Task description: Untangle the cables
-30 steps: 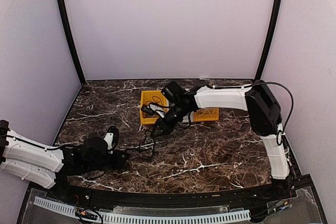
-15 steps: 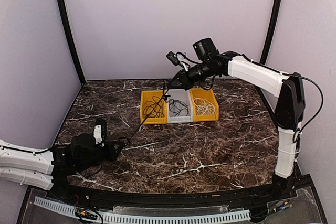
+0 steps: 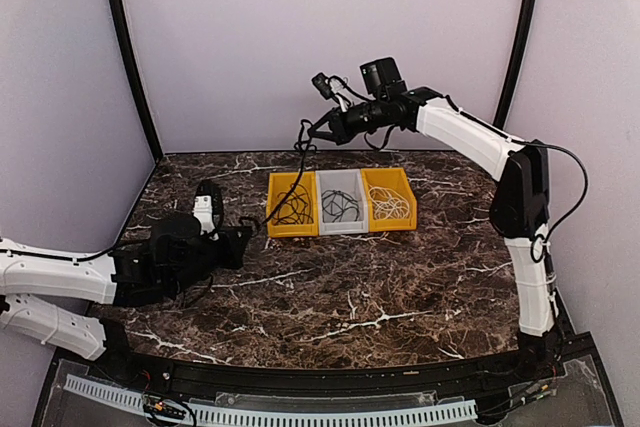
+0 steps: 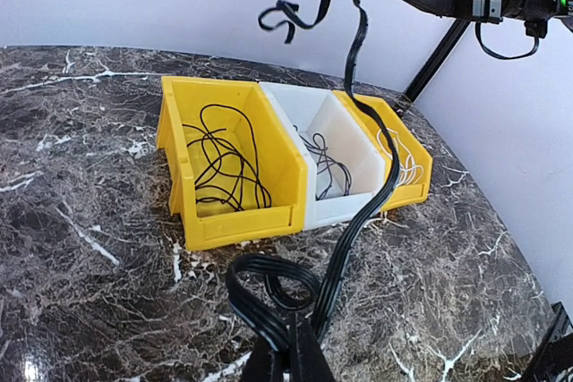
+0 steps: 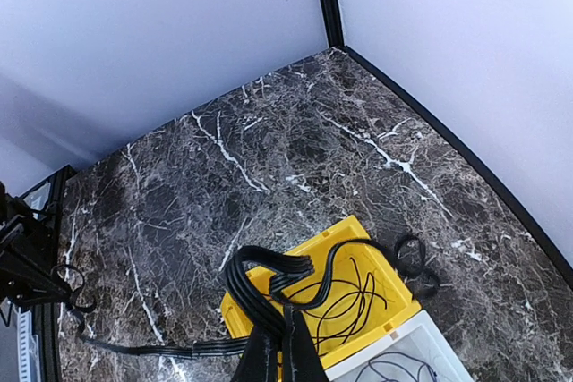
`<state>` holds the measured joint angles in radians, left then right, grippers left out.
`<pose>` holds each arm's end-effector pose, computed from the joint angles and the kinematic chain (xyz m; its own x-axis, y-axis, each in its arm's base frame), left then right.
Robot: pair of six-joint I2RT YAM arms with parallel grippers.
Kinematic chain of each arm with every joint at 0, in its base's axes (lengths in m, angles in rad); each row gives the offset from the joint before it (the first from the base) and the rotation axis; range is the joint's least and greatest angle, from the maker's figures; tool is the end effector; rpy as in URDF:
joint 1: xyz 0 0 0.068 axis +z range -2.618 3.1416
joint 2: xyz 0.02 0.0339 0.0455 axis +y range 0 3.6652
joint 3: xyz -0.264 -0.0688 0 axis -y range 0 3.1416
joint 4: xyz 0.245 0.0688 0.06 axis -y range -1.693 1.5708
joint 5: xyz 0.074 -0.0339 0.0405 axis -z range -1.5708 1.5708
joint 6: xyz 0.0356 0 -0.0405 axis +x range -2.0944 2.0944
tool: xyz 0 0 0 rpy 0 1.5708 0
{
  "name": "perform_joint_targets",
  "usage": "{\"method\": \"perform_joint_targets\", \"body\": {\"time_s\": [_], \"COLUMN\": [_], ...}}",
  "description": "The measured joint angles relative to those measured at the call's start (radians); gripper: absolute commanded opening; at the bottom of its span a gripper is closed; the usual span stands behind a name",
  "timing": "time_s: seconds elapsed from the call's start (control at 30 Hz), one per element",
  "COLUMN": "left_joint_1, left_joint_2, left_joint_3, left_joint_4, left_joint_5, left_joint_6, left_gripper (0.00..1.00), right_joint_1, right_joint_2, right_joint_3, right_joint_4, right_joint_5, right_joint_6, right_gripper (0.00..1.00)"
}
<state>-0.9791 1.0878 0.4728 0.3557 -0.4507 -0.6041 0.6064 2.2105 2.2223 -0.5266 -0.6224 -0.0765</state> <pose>0.1437 -0.1861 0.2278 -0.4087 -0.3085 -0.8589 0.3404 0.8217 -0.4571 0.4084 0.3085 0.3375 -0.3361 -0.3087 -0.8898 -0.9083 0.3559 0.2197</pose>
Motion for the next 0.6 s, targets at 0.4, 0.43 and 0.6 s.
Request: {"method": "perform_joint_targets", "body": {"time_s": [0.4,0.43,0.6], "left_joint_1": [0.034,0.034,0.045], "left_joint_2": [0.151,0.154,0.172], "left_joint_3": [0.19,0.196,0.215], "left_joint_4": [0.043,0.048,0.056], "left_joint_5": [-0.014,-0.014,-0.014], "left_joint_6": [0.087,0.091,0.101], "left_gripper": [0.0,0.0,0.0], "right_joint_1": [0.003,0.005,0.016], "right_joint_2": [0.145,0.145,0.15], "right_joint_3": [0.042,0.038,0.038], "right_joint_4": [0.033,0.033,0.048], "right_joint_5": [0.006,0.005,0.011], "right_joint_6": [0.028,0.029,0.039], "right_gripper": [0.0,0.0,0.0]}}
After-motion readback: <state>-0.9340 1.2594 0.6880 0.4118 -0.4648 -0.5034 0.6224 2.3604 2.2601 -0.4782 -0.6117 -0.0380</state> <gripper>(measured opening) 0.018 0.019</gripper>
